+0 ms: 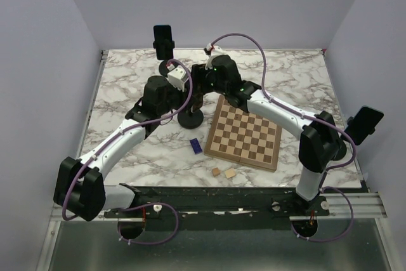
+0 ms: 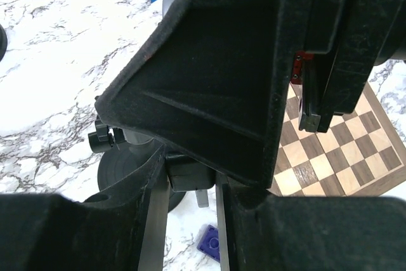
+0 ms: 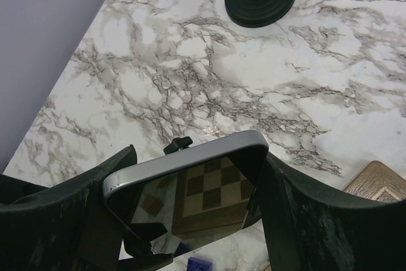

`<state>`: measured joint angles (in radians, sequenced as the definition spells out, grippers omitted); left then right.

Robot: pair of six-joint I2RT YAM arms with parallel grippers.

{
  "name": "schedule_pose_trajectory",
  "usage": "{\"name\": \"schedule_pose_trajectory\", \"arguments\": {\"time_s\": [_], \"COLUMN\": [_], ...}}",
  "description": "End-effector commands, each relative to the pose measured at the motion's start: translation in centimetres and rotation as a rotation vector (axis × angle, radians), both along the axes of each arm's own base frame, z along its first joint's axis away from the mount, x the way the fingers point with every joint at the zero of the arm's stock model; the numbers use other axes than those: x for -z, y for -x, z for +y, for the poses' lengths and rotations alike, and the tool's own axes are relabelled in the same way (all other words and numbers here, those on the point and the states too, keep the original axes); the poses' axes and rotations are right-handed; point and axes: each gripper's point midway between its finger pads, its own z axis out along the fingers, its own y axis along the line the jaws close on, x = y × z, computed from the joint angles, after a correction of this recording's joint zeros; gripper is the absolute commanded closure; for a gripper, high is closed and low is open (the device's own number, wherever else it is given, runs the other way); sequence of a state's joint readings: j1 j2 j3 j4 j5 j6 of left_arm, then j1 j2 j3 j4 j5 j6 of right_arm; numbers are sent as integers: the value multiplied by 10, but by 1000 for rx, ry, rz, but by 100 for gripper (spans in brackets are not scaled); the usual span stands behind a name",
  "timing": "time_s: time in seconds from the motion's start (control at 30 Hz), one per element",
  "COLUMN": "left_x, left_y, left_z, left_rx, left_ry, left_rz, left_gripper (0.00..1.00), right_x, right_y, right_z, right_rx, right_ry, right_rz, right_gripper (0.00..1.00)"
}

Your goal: Remove the phone from the phone stand

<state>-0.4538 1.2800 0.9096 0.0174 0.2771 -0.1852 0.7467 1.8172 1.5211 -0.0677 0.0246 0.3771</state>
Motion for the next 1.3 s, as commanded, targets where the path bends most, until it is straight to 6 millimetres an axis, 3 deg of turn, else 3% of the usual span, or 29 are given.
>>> {"name": "schedule_pose_trajectory", "arguments": {"time_s": [0.0,0.17,0.23,0.33,0.4,0.47,0.67,0.83,1.0,1.27], "left_x": [-4,4,8,11,18,23,28,38,35,19], "left_y": [-4,-4,-2,7,6,9,-3,-14,-10,3], "left_z": [-7,1,3,-5,-7,-10,8,18,12,4], "left_rx": [5,-33,-20,65,74,104,72,42,96,209], "left_ry": [-1,-7,0,30,39,45,44,39,47,42], "left_rz": [4,7,26,54,102,118,108,130,122,99], "left_gripper": [100,100,100,100,100,100,100,100,100,100], "right_x": [-33,-34,-38,-47,-44,-44,-46,-48,-62,-69], "right_y": [-8,-11,-8,19,21,26,52,69,84,79], "right_z": [-4,-21,-26,-4,7,12,18,19,23,28], "right_rx": [98,171,126,-157,-228,-290,-540,-631,-716,-721], "right_ry": [-30,-27,-47,-107,-66,-61,-139,-182,-224,-234], "right_rz": [-78,-144,-199,-301,-287,-289,-229,-207,-204,-173], "right_gripper": [99,99,99,99,99,99,99,99,99,99]}}
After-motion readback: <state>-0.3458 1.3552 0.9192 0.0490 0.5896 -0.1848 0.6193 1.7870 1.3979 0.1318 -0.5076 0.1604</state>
